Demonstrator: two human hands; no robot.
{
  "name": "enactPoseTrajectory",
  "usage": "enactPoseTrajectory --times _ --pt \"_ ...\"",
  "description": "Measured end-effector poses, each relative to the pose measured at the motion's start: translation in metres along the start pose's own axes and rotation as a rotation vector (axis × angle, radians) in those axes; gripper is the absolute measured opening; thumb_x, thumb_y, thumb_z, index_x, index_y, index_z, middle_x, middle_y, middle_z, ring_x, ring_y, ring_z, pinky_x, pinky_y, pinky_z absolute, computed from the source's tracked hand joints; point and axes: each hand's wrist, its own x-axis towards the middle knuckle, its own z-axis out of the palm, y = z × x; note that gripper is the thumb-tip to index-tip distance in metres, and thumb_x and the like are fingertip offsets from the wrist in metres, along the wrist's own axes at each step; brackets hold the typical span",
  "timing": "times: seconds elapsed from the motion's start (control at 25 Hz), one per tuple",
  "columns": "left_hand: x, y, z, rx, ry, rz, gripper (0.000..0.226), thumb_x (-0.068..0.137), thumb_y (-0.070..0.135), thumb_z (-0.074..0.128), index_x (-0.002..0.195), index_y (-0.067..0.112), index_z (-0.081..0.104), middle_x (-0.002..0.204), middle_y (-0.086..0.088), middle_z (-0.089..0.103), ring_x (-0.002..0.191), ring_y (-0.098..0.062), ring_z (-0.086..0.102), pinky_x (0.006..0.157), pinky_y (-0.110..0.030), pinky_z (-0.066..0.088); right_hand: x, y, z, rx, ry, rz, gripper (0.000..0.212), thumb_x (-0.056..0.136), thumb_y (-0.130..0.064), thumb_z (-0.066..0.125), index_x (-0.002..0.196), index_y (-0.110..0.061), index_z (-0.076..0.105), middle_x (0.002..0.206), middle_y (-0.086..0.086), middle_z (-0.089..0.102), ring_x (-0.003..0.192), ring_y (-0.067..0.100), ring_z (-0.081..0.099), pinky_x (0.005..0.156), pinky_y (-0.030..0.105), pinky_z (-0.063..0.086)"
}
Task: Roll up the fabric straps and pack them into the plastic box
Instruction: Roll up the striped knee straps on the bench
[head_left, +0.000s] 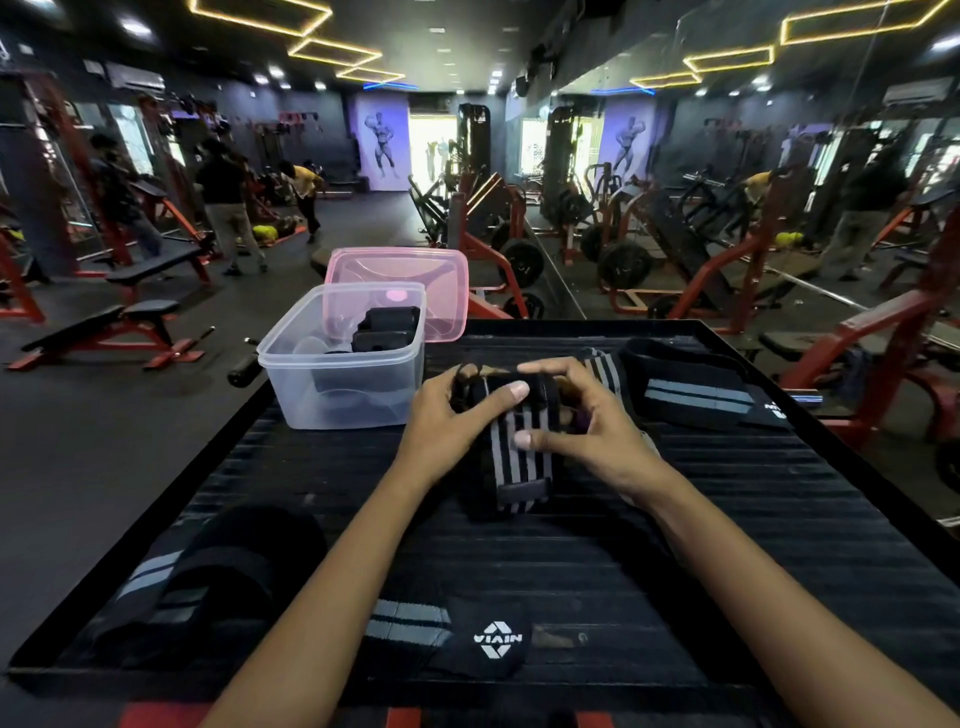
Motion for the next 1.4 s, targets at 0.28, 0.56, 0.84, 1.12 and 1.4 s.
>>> enactPoseTrajectory --times 0.28,0.56,0.84,1.12,1.4 --pt "-0.001 -0.003 0.001 -0.094 -0.269 0.072 0.073 0.074 0.013 0.080 0.134 0.031 0.042 0.132 0.007 0.054 0.119 -0.005 0.057 0.098 -0.026 0.048 0.003 -0.002 0.002 0.121 0.235 0.014 0.036 0.081 -0.019 0.073 0.103 0.007 0.063 0.101 0.022 0.070 0.090 0.026 0.068 0.085 0.042 0.055" --pt "0.001 -0.001 -0.001 -0.122 -0.101 0.012 0.027 0.081 0.029 0.073 0.105 0.017 0.067 0.103 -0.004 0.073 0.097 -0.019 0.069 0.086 -0.039 0.055 0.000 -0.002 0.000 0.027 0.113 0.007 0.070 0.072 0.002 0.078 0.133 -0.017 0.048 0.113 -0.008 0.064 0.103 0.003 0.064 0.085 0.020 0.052" --pt "-0.001 0.008 0.004 -0.317 -0.132 -0.238 0.020 0.091 0.031 0.059 0.094 0.016 0.071 0.077 -0.003 0.070 0.064 -0.013 0.061 0.070 -0.034 0.055 0.003 0.002 0.001 0.059 0.139 -0.030 0.074 0.071 0.015 0.072 0.135 -0.012 0.046 0.117 -0.001 0.066 0.111 0.011 0.063 0.096 0.025 0.050" --pt "-0.002 0.011 0.005 -0.666 -0.194 -0.494 0.036 0.087 0.041 0.054 0.095 0.008 0.067 0.045 0.002 0.039 0.040 -0.008 0.037 0.067 -0.033 0.057 0.005 0.004 0.000 0.101 0.123 -0.065 0.063 0.069 0.006 0.077 0.126 -0.013 0.056 0.099 0.017 0.057 0.093 0.017 0.059 0.092 0.030 0.049" --pt "-0.007 0.011 0.006 -0.620 -0.271 -0.657 0.052 0.095 0.040 0.034 0.068 0.009 0.065 0.035 0.002 0.038 0.031 -0.009 0.032 0.054 -0.029 0.054 0.001 -0.004 0.007 0.180 -0.001 -0.058 0.057 0.064 0.009 0.074 0.116 -0.007 0.057 0.099 -0.001 0.072 0.096 0.011 0.067 0.084 0.021 0.053"
